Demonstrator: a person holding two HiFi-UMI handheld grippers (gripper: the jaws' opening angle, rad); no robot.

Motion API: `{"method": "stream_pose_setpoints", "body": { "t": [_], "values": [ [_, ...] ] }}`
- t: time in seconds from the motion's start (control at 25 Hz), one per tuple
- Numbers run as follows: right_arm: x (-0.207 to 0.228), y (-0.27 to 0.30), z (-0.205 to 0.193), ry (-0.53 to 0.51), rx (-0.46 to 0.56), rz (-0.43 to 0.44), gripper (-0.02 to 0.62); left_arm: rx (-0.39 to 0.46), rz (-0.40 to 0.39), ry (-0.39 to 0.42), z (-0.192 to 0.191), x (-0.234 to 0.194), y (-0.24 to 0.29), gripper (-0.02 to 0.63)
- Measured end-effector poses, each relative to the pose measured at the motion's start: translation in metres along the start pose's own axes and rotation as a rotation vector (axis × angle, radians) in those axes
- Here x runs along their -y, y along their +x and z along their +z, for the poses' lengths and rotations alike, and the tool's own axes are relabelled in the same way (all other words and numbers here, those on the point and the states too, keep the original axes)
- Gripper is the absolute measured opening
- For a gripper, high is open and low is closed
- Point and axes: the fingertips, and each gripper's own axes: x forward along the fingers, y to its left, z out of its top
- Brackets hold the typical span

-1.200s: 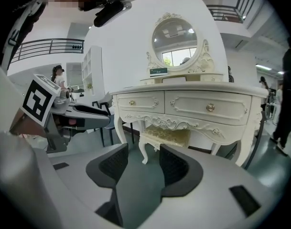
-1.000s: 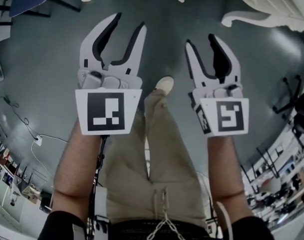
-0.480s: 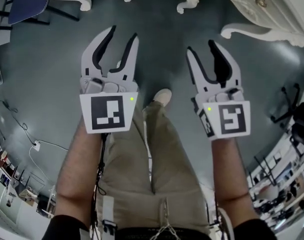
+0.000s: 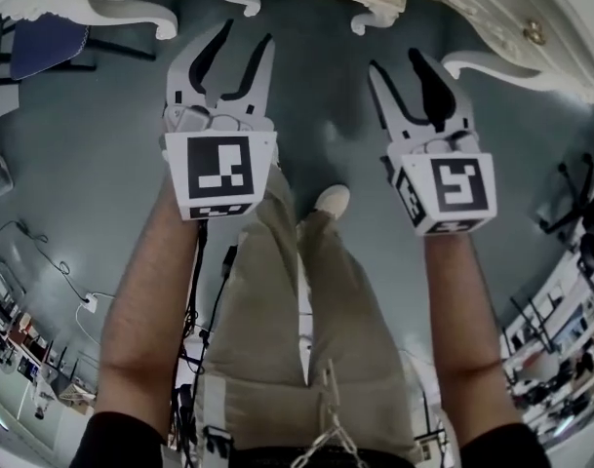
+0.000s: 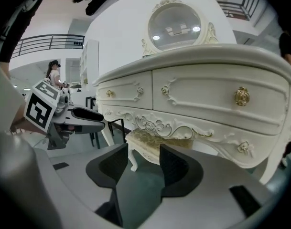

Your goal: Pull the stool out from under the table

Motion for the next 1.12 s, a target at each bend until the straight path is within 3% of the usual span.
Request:
{"method": "stream_pose_setpoints", "body": {
  "t": [0.52,0.88,1.12],
  "values": [
    [0.031,0.072,-0.05,-0.089,-0.127,-0.012,0.188,-0.139,0.008,0.06,-0.083,-0.021,0.095,0.17],
    [0.06,0.112,-0.079,-0.139,-0.221,-0.042,0.244,-0.205,0.01,0.059,-0.119,-0.045,0.146,0.196],
    [0.095,0.133,-0.11,-0.21,-0.332,-0.108,0.275,-0.273,0.015,0.149,-0.148,-0.06,0.169,0.209]
  ]
}}
